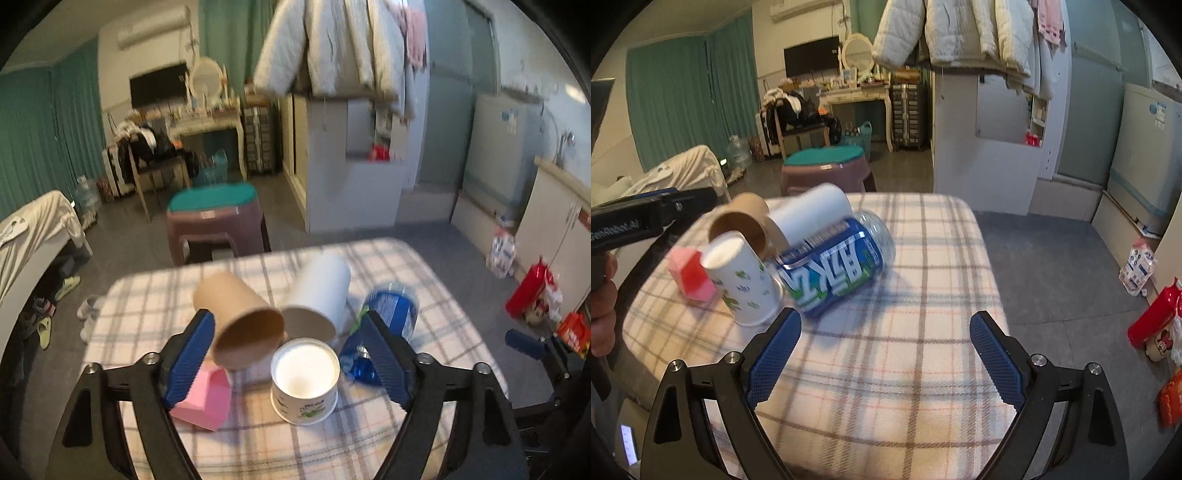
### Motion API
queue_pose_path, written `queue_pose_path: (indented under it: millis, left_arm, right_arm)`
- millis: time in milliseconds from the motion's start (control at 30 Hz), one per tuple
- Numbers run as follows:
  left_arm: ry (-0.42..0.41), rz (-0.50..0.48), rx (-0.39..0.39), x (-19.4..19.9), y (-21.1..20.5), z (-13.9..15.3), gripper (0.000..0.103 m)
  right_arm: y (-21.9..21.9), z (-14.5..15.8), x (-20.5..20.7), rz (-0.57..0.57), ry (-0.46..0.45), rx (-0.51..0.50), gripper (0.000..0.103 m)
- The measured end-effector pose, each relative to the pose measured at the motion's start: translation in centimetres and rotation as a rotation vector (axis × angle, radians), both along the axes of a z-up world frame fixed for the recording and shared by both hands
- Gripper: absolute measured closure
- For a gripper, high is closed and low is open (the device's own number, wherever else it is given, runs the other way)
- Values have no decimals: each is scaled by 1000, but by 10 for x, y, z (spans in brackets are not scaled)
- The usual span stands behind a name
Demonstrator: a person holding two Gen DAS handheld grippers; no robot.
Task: Flip cup upside down
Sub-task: 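Open the left gripper and withdraw it from the standing cup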
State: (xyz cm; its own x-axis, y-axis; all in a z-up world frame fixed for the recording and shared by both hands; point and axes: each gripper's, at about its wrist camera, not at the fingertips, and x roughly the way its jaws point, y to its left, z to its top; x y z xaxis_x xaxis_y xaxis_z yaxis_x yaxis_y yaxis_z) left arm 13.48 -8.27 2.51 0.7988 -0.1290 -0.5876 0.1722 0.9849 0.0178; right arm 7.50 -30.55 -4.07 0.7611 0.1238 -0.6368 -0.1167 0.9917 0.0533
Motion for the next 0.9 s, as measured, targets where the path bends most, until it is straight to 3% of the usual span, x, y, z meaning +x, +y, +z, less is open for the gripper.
queue_pose_path:
  millis: [67, 167, 333, 400, 467, 533, 700, 900]
  left_arm:
    - [-71, 20, -18, -14, 9, 11, 9]
    - [-147, 43, -35, -32, 23, 19, 8]
    - [-199, 66, -39, -54, 39, 18, 7]
    - [-209, 77, -49, -64, 46, 15, 0]
    - [-226, 82, -65, -72, 52, 12, 0]
    - [-252, 84, -78, -83, 58, 9, 0]
    - [-238, 83, -117, -94, 67, -7, 0]
    - [-204, 82, -108, -106, 71, -28, 0]
  right_arm:
    - [5, 9, -7, 6, -35, 0, 10]
    - [13, 20, -19, 17, -89, 2, 10]
    - [26, 34, -39, 42, -167, 35, 10]
    - [32, 37, -44, 50, -190, 36, 10]
    - [38, 38, -49, 54, -210, 40, 9]
    - [42, 37, -54, 46, -227, 48, 1]
    - [48, 25, -55, 30, -217, 76, 0]
    - [58, 17, -58, 5, -192, 32, 0]
